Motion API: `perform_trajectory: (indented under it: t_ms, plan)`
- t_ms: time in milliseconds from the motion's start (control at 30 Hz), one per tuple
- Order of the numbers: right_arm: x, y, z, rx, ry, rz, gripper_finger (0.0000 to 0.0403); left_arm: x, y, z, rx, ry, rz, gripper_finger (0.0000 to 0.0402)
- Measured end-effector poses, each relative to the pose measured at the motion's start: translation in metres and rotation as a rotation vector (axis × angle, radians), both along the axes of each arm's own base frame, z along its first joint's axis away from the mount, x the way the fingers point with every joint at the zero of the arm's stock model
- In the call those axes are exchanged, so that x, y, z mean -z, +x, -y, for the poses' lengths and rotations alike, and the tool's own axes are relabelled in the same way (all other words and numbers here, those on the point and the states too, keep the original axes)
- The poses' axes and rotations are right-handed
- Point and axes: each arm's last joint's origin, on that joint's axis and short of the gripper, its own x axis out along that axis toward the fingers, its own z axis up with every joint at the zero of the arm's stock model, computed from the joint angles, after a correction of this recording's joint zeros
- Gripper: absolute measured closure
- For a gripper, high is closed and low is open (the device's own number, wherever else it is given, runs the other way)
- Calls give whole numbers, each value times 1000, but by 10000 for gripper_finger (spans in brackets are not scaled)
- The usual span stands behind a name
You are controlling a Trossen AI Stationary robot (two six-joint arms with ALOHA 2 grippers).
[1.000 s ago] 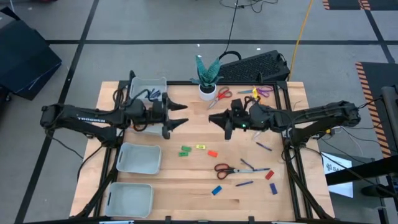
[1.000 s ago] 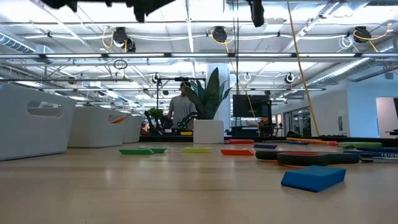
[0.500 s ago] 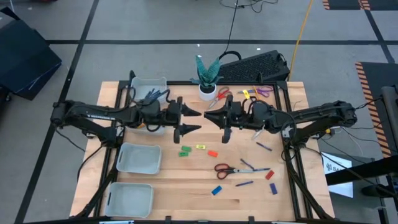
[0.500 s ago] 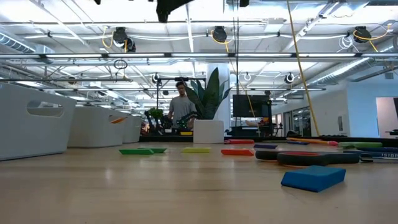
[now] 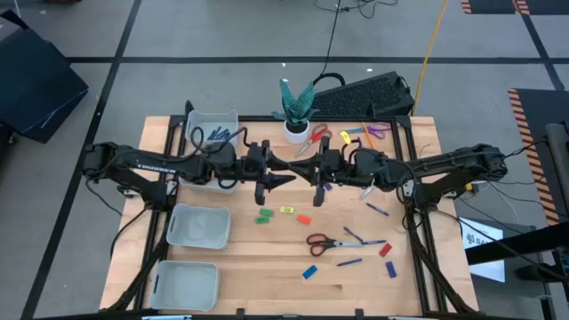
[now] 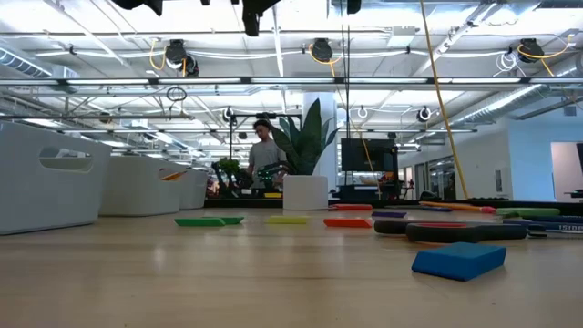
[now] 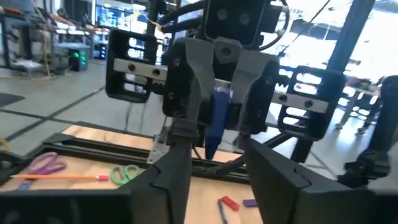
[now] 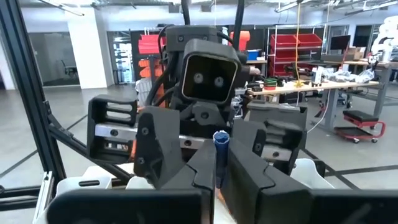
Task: Sort crayons/erasers/pens/pencils in bins
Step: Put the blue crayon into the top gray bin
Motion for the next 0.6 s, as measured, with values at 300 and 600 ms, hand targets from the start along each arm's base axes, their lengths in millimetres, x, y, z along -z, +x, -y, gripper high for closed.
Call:
perform_trajectory:
  t_ms: [300, 600]
  plan:
    - [4, 0, 0, -9, 91, -31, 385, 1, 0, -1, -28, 89, -4, 314]
    - [15, 0, -1, -26, 113, -150, 385, 10, 0, 0, 16, 96, -97, 323]
